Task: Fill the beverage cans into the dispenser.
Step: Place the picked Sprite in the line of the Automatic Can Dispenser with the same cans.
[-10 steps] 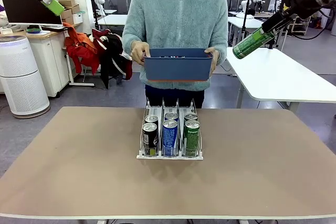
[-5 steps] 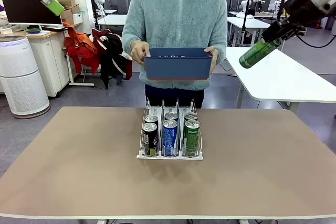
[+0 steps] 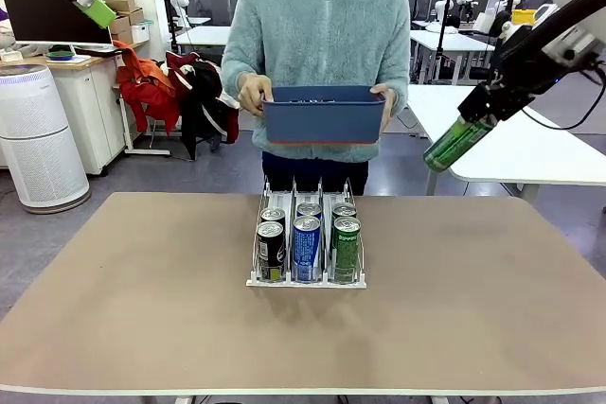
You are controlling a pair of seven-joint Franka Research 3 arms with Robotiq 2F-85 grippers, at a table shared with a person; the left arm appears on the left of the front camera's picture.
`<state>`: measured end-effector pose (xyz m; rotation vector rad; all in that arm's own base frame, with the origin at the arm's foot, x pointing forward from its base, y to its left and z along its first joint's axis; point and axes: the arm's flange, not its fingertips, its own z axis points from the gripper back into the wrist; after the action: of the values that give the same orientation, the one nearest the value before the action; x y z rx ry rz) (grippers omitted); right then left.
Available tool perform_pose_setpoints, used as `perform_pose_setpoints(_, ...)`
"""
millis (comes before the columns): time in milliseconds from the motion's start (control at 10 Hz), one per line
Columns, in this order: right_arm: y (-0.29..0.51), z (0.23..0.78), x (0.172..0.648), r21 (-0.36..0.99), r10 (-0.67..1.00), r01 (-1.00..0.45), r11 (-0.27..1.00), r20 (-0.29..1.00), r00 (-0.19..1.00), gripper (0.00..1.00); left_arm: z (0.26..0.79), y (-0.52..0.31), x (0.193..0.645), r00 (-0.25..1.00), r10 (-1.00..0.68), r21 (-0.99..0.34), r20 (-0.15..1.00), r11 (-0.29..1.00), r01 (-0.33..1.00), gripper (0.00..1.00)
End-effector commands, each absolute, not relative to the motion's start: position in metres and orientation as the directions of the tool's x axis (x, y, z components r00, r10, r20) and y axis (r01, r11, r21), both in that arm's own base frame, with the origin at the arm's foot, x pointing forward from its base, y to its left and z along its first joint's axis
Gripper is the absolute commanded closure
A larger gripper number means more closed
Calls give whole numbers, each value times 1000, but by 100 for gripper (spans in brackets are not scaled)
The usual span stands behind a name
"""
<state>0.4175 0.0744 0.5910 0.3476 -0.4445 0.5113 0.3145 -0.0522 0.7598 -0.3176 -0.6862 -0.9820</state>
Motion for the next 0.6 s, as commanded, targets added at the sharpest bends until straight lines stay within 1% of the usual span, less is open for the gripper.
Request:
perform_pose_setpoints(0,87,582,408,271,369,-532,802,476,798,42,759,-51,315,371,-660,58,653,533,844,0)
perform_pose_setpoints(100,92,575,407,282,384,-538,795,453,805,42,759,-51,315,371,-660,58,653,533,844,0)
perform_pose_setpoints(300,95,572,413,281,343,-511,812,478,808,42,759,-51,315,371,-660,58,653,533,844,0)
perform_pose_setpoints(400,93,577,419,283,381,-579,764,527,760,42,759,-51,315,371,-660,58,653,533,844,0)
perform_pose_setpoints(500,92,567,412,257,399,-541,801,446,801,42,759,-51,315,371,-660,58,653,533,844,0)
